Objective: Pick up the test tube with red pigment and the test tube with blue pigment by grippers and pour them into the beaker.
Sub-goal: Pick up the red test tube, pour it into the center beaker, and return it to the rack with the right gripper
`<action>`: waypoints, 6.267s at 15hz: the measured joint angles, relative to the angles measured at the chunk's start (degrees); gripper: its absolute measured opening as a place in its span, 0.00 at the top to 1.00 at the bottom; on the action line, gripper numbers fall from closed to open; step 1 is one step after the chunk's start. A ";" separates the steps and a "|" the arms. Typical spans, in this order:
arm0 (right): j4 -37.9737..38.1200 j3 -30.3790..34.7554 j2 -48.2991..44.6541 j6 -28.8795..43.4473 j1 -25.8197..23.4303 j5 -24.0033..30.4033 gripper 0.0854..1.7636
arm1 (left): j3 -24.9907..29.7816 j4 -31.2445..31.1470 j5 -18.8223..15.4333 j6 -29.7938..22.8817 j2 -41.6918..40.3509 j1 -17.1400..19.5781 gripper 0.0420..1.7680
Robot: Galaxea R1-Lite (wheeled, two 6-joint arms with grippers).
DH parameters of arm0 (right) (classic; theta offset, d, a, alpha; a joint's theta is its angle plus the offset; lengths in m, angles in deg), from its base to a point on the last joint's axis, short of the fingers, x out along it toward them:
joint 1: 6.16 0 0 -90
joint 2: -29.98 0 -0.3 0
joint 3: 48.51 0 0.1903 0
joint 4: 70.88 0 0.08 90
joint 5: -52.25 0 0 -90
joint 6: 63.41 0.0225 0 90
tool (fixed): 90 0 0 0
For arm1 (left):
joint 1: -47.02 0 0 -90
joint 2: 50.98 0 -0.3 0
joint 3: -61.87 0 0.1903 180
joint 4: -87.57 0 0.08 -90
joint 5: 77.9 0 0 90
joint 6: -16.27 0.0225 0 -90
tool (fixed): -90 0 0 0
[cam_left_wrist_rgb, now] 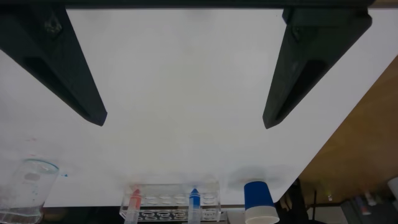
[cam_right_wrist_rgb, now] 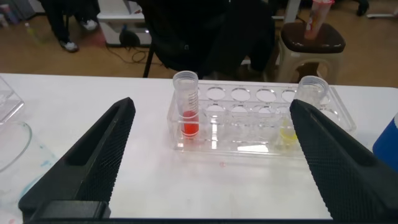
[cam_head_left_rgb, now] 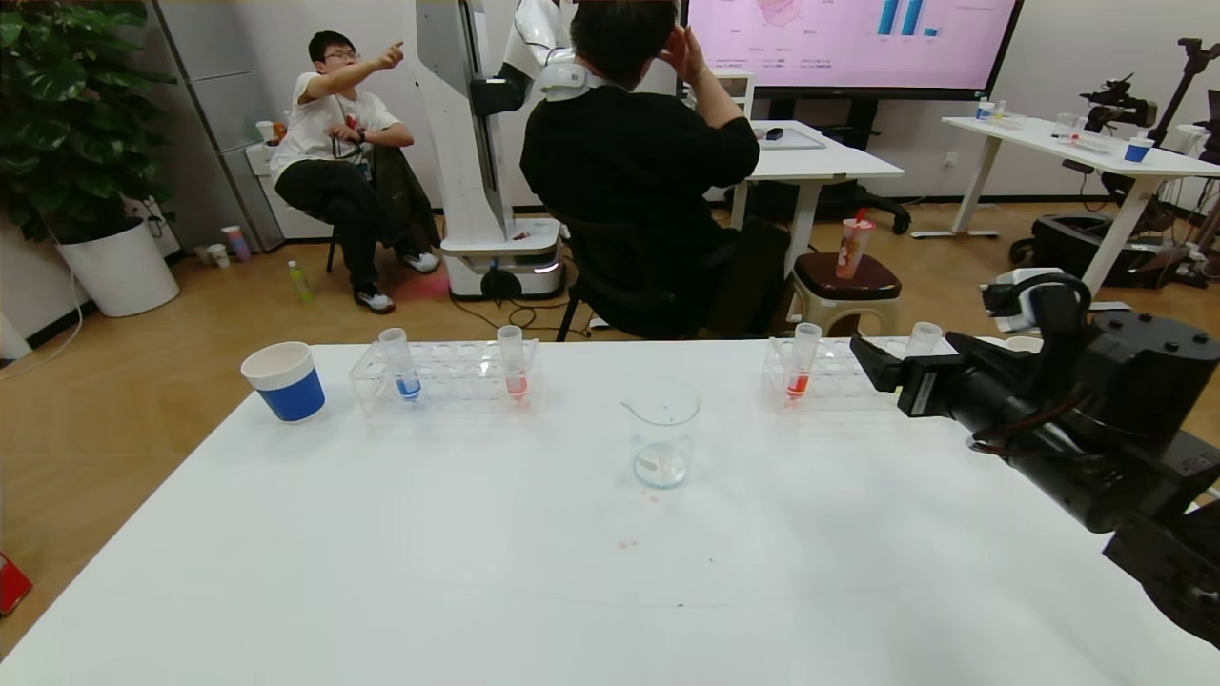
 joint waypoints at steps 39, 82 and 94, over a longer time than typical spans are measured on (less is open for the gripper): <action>-9.23 -25.38 26.65 -5.61 0.52 -0.30 0.74 | 0.00 0.00 0.00 0.00 0.00 0.00 0.01; -15.02 -28.90 25.66 -66.01 5.19 49.63 0.74 | 0.00 0.00 0.00 0.00 0.00 0.00 0.01; -14.73 -35.13 30.01 -79.18 5.16 54.10 0.74 | 0.00 0.00 0.00 0.00 0.00 0.00 0.01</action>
